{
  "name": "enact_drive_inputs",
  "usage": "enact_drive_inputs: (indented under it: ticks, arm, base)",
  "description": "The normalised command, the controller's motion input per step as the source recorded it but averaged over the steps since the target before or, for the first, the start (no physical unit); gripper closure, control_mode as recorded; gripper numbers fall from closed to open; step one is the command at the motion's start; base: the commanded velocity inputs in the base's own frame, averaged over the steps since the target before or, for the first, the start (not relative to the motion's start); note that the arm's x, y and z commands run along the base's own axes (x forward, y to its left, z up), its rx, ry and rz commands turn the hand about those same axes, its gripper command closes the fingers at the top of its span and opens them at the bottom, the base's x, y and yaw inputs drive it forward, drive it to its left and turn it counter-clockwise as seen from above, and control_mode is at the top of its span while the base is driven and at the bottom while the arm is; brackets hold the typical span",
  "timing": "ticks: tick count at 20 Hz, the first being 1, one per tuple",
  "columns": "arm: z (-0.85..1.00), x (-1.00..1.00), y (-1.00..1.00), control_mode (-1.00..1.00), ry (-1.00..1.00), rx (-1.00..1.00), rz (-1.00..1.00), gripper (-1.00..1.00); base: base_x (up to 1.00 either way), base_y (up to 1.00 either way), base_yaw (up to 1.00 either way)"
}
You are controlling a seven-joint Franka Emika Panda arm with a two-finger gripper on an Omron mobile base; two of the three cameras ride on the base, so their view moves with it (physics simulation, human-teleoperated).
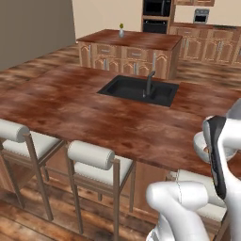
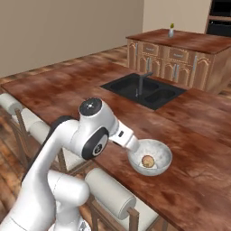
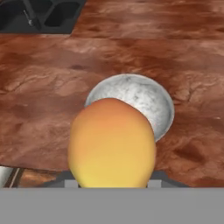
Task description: Retrieve the peach and mango from the fridge and place them into the bowl on the dining table.
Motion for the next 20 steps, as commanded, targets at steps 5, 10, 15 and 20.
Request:
enact_drive_inputs:
  ticks: [5, 10, 15, 20]
  arm:
    - [-0.08, 0.21, -0.65, -1.00, 0.33, 0.11, -0.01, 1.00]
    - [-0.33, 0.35, -0.42, -1.00, 0.20, 0.10, 0.07, 1.00]
    - [-0.55, 0.48, -0.26, -1.00, 0.10, 0.07, 0.11, 1.00]
    - [-0.73, 0.47, -0.05, -1.00, 0.05, 0.02, 0.08, 1.00]
  base:
    - [0.00, 0.00, 0.00]
    - [0.00, 0.00, 0.00]
    - [0.00, 0.00, 0.00]
    - [0.00, 0.00, 0.00]
